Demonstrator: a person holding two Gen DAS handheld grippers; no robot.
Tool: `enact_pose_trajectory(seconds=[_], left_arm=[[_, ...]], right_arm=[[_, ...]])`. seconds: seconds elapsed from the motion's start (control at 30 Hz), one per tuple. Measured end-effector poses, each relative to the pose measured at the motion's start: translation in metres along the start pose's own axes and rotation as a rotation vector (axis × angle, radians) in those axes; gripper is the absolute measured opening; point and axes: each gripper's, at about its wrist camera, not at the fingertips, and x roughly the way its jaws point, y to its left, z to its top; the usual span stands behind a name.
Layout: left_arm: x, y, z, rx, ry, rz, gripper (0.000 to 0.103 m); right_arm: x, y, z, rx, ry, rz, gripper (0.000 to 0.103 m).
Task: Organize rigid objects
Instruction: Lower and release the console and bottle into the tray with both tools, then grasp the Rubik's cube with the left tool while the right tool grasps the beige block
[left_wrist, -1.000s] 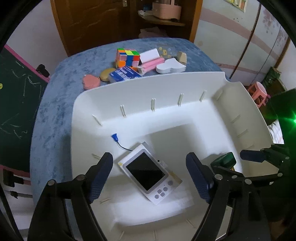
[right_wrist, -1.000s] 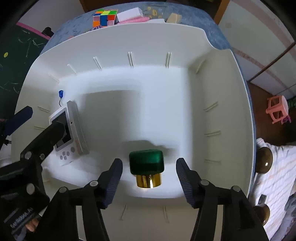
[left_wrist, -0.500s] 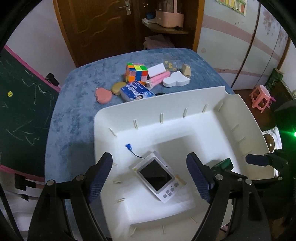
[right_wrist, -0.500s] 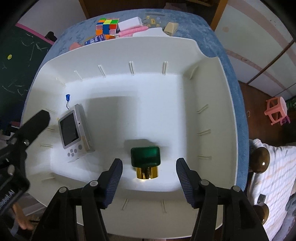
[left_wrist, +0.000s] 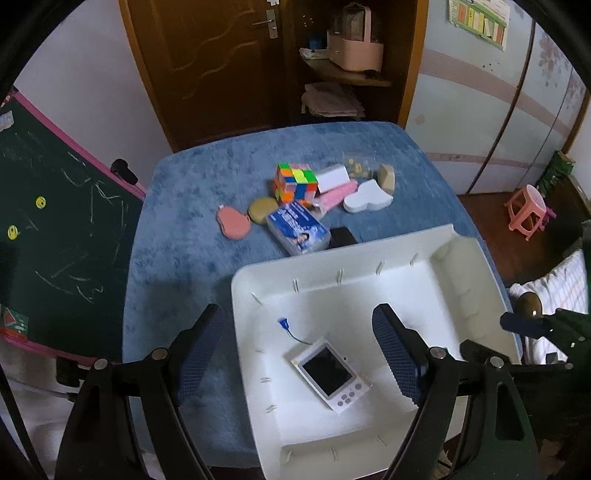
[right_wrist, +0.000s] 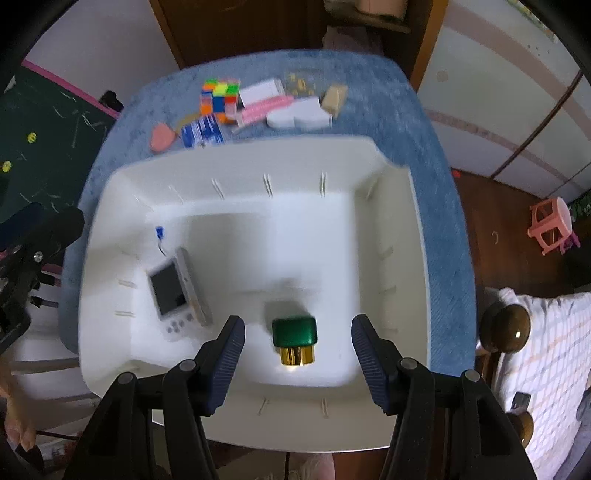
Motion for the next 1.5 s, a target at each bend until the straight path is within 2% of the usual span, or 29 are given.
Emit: enact_pose_trajectory(seconds=[0.1, 0.23, 0.4, 0.53, 0.67, 0.8, 1.0, 1.17, 1.33, 1.5], left_arm=[[-0.007, 0.003, 0.021, -0.005, 0.002, 0.014, 0.085], [-0.023, 0.002, 0.054, 0.016, -0.041, 0.028, 0.085], [-0.042, 0.003, 0.104, 0.004, -0.113, 0.050, 0.085], [-0.044, 0.006, 0.142, -0.016, -0.138, 0.061, 0.085], [-0.032, 0.005, 0.171, -0.026, -0.129, 0.074, 0.085], [-0.003, 0.005, 0.192, -0.048, -0.078, 0.080, 0.085], [0.077, 0.001, 0.208, -0.062, 0.068, 0.121, 0.085], [0.138, -0.004, 0.210, -0.054, 0.151, 0.172, 0.085], [0.198, -0.005, 0.208, -0.080, 0.263, 0.184, 0.085], [0.240, -0.002, 0.204, -0.129, 0.360, 0.192, 0.085]], right_arm=[[-0.020, -0.002, 0.012, -0.002, -0.032, 0.021, 0.061], [-0.050, -0.007, 0.038, -0.012, -0.089, 0.024, 0.061], [-0.088, -0.020, 0.083, -0.014, -0.171, 0.017, 0.061], [-0.108, -0.033, 0.121, -0.006, -0.215, -0.005, 0.061], [-0.122, -0.047, 0.163, 0.018, -0.246, 0.009, 0.061], [-0.122, -0.060, 0.199, 0.041, -0.260, 0.018, 0.061], [-0.085, -0.078, 0.246, 0.082, -0.217, 0.022, 0.061], [-0.021, -0.088, 0.274, 0.126, -0.117, 0.039, 0.061], [0.040, -0.094, 0.281, 0.175, -0.011, 0.098, 0.061], [0.088, -0.095, 0.283, 0.211, 0.070, 0.151, 0.061]])
